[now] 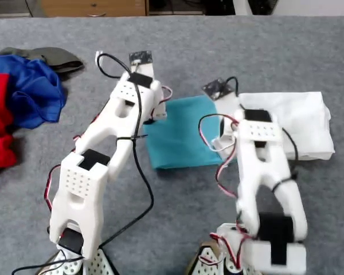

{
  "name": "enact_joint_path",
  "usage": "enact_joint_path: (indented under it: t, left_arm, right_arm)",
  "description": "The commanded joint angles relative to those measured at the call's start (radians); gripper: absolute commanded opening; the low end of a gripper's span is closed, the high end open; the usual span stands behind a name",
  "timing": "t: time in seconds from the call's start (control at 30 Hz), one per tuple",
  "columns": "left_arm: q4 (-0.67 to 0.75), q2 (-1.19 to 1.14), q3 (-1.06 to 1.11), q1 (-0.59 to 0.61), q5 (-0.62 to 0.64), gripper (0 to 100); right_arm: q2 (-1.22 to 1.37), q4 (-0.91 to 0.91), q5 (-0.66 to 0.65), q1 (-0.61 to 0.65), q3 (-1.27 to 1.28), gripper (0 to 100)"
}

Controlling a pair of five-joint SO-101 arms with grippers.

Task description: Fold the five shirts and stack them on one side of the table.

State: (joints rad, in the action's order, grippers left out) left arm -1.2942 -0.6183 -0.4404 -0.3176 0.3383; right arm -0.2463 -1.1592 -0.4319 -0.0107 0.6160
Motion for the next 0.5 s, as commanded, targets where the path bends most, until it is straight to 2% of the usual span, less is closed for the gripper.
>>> enact_joint_path:
  t: [0.0, 0.13, 0.47]
  left_arm:
    - [-0.066, 0.07, -0.153, 0.032, -0.014, 2]
    - [-0.014, 0.024, -0.193, 0.063, -0.012, 2]
    - [0.038, -0.251, -0.278, 0.04, -0.005, 2]
  right_arm:
    - [-0.147, -0.061, -0.009, -0.015, -0.061, 0.2]
    - [-0.151, -0.063, -0.008, -0.019, -0.048, 0.2]
    - [0.125, 0.155, 0.012, -0.067, 0.03, 0.3]
